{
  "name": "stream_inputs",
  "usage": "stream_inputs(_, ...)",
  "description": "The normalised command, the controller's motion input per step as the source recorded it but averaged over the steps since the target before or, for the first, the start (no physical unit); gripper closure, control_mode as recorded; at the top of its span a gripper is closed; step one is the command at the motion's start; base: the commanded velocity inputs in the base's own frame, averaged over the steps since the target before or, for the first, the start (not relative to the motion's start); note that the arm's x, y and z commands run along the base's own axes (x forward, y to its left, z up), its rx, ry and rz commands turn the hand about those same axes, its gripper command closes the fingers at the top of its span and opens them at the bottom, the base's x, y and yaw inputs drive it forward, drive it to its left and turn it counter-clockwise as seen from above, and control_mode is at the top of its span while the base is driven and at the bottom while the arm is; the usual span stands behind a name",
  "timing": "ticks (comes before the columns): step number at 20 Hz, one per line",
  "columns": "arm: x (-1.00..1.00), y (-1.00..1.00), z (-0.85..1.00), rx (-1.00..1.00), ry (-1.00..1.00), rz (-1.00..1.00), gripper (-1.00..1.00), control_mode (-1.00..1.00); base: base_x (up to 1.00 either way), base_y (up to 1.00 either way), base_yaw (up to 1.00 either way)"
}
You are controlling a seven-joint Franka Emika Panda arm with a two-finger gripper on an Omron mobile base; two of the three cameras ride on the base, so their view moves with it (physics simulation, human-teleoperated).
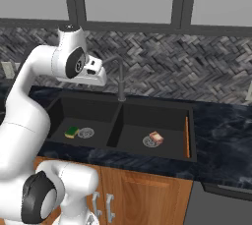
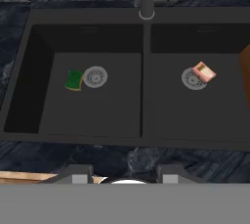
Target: Pick up the bar soap and sponge from the sink, and place them back in the cabinet, and close the cabinet doors.
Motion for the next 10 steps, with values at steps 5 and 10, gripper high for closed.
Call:
stream_inputs(5,0.0,-0.29,0.0,0.0,0.0,0.03,-1.0,-1.0,0.0,0.0,0.0)
stream_inputs(10,0.0,-0.51,0.0,0.0,0.0,0.07,-1.0,-1.0,0.0,0.0,0.0)
